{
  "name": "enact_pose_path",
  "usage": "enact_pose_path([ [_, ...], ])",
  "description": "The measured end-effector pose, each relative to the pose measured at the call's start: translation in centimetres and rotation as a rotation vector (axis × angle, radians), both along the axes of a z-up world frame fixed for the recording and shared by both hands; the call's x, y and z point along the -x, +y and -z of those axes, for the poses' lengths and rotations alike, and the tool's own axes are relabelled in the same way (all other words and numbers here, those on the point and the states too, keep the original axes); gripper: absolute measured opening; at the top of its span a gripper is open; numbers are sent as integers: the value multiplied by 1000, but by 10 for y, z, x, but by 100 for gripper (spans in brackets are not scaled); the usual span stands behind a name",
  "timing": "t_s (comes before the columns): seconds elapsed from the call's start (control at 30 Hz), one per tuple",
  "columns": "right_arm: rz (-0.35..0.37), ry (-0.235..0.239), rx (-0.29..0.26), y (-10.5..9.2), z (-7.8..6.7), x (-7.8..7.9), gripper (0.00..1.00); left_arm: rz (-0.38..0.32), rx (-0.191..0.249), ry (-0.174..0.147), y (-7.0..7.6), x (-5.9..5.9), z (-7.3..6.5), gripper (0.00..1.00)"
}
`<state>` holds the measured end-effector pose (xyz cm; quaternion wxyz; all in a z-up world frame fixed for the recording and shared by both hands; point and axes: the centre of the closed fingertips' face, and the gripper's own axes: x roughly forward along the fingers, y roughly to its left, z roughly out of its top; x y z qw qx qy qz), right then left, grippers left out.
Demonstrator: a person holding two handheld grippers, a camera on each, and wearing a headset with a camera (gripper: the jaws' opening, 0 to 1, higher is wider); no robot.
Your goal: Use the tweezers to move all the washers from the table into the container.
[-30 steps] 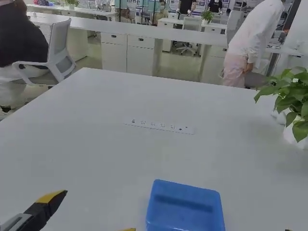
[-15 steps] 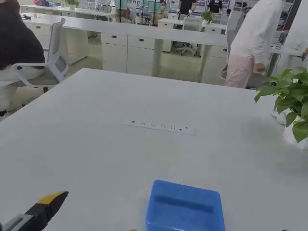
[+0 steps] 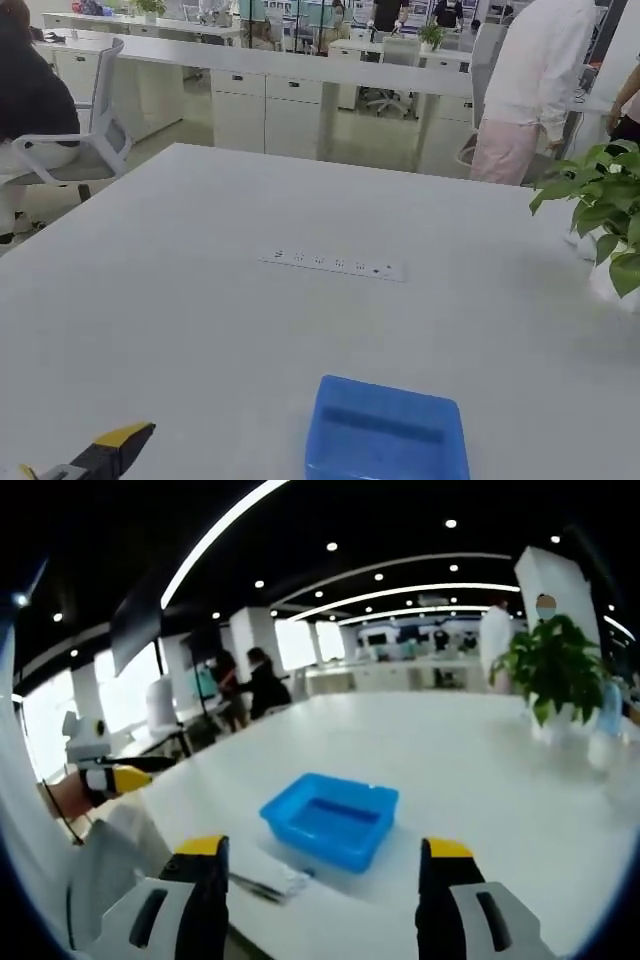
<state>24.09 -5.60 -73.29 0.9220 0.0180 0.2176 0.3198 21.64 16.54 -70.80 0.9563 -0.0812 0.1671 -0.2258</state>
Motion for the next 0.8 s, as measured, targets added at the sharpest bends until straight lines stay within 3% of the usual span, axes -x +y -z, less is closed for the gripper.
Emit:
enact_pose_path([
  [0.07,-25,24,31,3,7,2,73,28,-10,51,-4,3,10,87],
  [0.3,-100,96,158,15,34,8,69,113,-72,148,-17,7,35,82],
  [0.8,-293,198,254,53,67,28,61,243,-168,269,-37,12,69,77],
])
